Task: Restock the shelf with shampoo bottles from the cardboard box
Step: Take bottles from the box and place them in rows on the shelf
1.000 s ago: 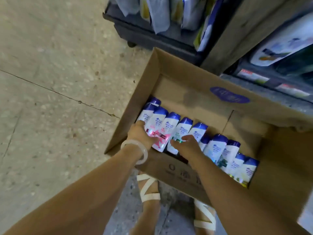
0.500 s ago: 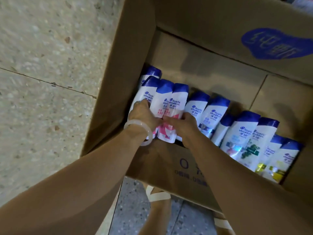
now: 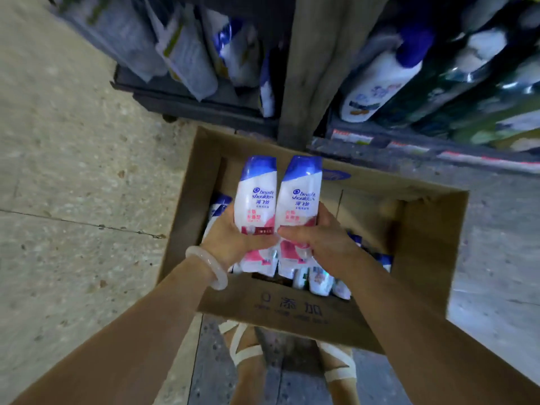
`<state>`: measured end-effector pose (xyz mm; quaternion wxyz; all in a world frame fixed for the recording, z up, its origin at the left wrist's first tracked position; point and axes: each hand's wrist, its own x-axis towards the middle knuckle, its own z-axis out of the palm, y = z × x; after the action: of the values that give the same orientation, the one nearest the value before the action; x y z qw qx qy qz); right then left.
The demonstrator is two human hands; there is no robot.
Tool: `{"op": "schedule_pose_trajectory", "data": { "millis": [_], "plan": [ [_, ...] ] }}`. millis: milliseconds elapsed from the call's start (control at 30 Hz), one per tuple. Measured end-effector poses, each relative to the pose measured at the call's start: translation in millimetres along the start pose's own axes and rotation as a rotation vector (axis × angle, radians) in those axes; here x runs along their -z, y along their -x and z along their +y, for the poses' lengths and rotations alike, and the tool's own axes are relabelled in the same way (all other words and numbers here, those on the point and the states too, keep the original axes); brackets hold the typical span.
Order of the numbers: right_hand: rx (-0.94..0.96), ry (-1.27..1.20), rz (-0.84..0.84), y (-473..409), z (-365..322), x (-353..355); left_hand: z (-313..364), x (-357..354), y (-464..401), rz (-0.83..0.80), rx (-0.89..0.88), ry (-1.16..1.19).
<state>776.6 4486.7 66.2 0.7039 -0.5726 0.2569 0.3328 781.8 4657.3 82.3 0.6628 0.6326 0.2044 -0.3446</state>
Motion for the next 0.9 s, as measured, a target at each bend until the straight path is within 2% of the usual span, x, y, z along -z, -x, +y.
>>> {"op": "schedule_pose_trajectory", "data": {
  "millis": [133, 333, 567, 700, 900],
  "plan": [
    [0.117, -0.045, 0.003, 74.0, -78.5, 11.2, 75.2, -33.3, 36.0, -0.050, -0.122, -0.011],
    [0.314, -0.129, 0.018, 208.5, -206.4, 13.6, 227.4, -88.7, 125.3, -0.192, -0.354, -0.065],
    [0.602, -0.044, 0.101, 381.6, -339.9, 5.7, 384.0, -157.2, 265.7, -0.358, -0.647, -0.170],
    [0.711, 0.011, 0.158, 459.9, -389.2, 7.2, 444.0, -193.0, 336.0, -0.453, -0.819, -0.228],
    [0.852, 0.053, 0.129, 544.5, -430.6, 33.2, 483.5, -246.3, 404.9, -0.422, -0.936, -0.223]
  ]
}}
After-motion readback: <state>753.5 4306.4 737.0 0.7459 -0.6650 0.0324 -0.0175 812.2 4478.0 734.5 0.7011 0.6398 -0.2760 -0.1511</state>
